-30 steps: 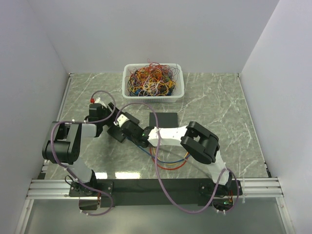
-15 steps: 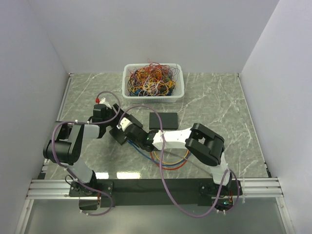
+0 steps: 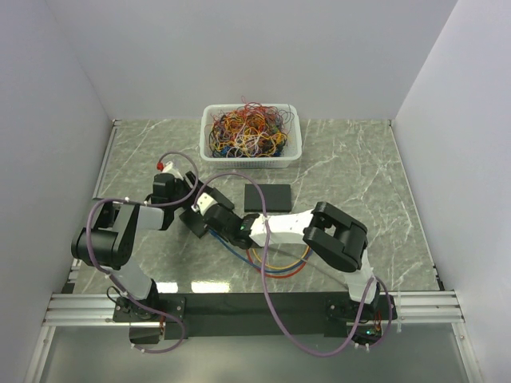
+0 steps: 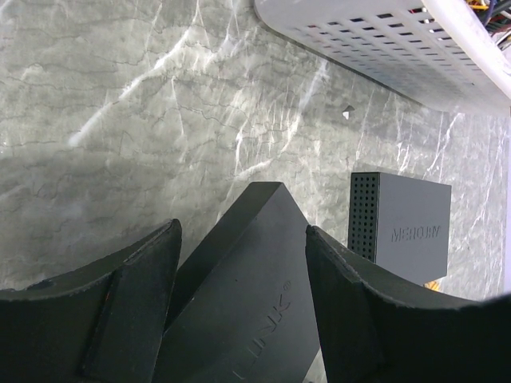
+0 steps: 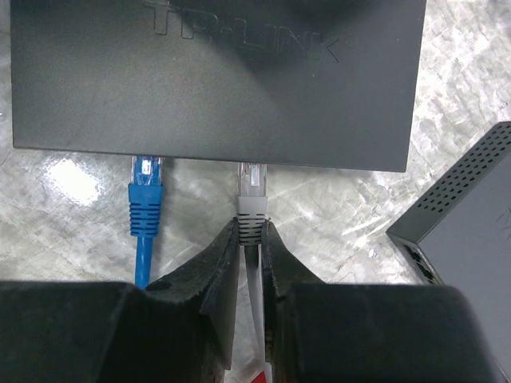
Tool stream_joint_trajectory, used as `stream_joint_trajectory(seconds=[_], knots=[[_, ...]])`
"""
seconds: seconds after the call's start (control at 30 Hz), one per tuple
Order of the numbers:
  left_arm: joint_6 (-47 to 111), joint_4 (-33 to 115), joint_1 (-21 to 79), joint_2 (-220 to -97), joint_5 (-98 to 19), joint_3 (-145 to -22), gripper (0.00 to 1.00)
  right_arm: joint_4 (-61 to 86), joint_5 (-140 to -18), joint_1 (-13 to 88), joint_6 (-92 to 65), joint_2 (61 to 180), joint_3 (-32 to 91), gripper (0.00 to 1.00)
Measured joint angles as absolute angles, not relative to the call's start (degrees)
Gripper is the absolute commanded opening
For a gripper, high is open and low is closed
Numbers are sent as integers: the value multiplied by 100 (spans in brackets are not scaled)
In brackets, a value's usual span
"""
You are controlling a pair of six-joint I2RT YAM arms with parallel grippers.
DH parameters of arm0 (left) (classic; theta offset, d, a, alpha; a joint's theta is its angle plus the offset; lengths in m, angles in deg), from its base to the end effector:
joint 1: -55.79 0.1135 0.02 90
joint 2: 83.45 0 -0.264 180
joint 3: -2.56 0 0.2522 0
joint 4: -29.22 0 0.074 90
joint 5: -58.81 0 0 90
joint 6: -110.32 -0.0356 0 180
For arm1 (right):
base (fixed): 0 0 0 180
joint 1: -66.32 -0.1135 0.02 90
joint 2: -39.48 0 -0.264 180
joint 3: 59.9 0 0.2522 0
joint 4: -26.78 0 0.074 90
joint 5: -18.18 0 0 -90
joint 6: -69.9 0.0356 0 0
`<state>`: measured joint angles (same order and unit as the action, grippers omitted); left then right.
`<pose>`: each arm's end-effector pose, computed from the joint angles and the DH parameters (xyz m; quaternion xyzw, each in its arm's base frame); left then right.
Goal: Insert the plug into the switch port
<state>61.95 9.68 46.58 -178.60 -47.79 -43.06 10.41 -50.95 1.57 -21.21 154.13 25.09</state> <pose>0.2955 -0.0582 0.1305 -0.1699 0.8430 -0.3253 0.3933 0.1922 0.3778 0.1514 -0.4388 0.8023 0.0514 0.4014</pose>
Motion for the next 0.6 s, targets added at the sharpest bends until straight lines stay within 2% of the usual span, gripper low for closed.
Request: stream_joint_trajectory(seconds=[0.6], knots=[[6387, 137, 4485, -17806, -4383, -3829, 69, 940, -4910, 131, -1806, 15511, 2598, 0]])
